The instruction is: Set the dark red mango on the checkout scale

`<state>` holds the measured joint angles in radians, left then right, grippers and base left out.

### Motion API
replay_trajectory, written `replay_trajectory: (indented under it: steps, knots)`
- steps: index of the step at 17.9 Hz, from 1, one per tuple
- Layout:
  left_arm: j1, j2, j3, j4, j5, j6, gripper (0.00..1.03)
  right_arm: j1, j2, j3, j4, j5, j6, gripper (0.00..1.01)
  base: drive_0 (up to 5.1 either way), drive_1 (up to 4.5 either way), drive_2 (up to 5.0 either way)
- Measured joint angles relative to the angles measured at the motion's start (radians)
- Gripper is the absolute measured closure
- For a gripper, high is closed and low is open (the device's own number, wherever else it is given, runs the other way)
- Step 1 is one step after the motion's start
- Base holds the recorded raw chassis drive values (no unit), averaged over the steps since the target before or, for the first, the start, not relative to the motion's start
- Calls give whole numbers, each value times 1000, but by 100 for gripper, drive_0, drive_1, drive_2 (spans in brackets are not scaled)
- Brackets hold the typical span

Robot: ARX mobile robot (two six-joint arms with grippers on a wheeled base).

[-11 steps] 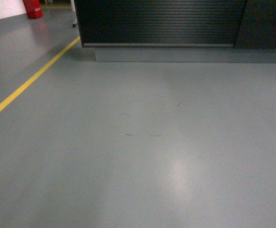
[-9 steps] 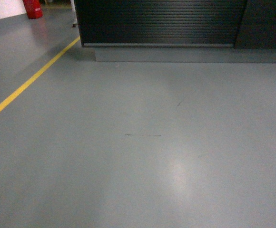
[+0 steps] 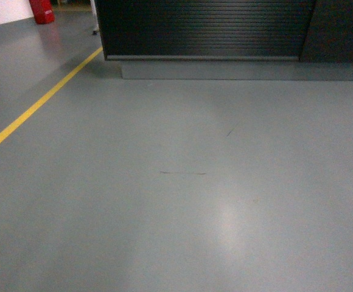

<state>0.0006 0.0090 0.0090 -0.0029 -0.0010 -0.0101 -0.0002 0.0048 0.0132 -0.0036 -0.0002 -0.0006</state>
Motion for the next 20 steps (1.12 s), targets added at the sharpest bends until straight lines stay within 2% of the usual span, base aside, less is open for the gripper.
replay_trajectory:
  steps: [15, 20]
  knots:
    - [0, 0, 0, -1, 0, 0, 5, 0, 0, 0, -2, 0, 0, 3, 0, 0, 0]
    - [0, 0, 0, -2, 0, 0, 5, 0, 0, 0, -2, 0, 0, 3, -2, 423, -426]
